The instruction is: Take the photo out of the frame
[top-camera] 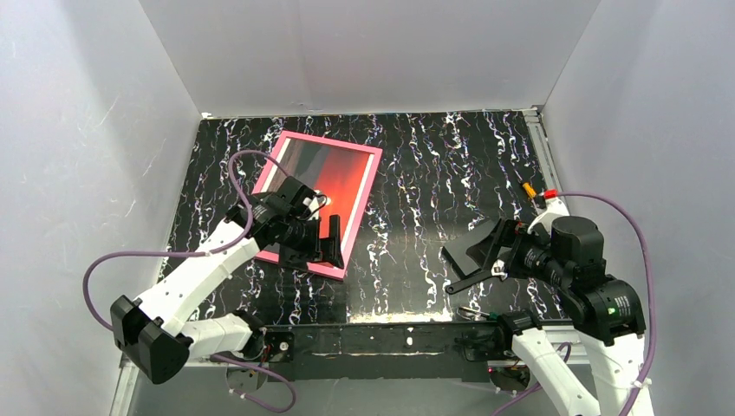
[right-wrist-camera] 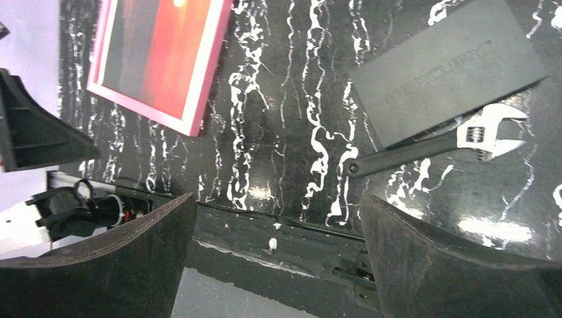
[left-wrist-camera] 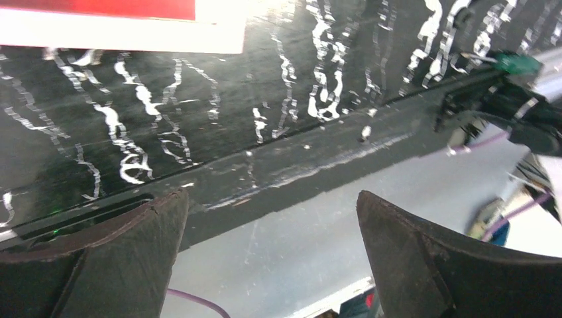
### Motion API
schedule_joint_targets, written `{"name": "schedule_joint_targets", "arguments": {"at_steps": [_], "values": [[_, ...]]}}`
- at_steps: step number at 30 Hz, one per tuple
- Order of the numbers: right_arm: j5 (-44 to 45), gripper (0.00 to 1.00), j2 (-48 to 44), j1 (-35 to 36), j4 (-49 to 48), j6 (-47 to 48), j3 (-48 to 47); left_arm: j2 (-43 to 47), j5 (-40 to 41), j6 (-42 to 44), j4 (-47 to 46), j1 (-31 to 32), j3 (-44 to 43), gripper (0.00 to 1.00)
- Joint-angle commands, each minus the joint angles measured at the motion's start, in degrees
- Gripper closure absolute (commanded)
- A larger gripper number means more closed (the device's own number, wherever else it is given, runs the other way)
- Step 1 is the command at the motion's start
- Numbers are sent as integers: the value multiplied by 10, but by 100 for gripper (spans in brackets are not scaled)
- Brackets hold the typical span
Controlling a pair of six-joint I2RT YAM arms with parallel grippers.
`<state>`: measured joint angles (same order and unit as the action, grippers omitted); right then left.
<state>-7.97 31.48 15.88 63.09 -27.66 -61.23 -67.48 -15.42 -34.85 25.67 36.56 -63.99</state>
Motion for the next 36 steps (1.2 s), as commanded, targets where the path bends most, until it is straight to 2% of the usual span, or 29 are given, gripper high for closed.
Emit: {"name": "schedule_joint_targets", "arguments": {"at_steps": [1,8,15,18,20,22,27,30,34,36], "values": [[-38,0,-11,3,-54,-16,19,42,118,-27,88,0,13,0],[-112,0,24,2,-64,-38,71,95,315,-101,224,-4,13,0],[-154,0,26,3,-59,-44,85,76,319,-100,320,-30,-1,0],[-146,0,27,3,-38,-42,76,85,317,-143,338,-50,10,0],[-153,0,31,4,-30,-39,78,104,288,-163,316,-76,41,0],[-158,0,31,5,-32,-39,84,127,226,-172,267,-120,77,0],[-166,0,25,7,-54,-42,104,151,66,-244,107,-242,164,0],[-170,0,26,9,-72,-52,112,124,43,-273,36,-269,175,0],[-182,0,27,15,-103,-66,127,63,42,-333,30,-304,174,0],[-189,0,33,21,-113,-66,136,46,33,-354,2,-329,194,6]]}}
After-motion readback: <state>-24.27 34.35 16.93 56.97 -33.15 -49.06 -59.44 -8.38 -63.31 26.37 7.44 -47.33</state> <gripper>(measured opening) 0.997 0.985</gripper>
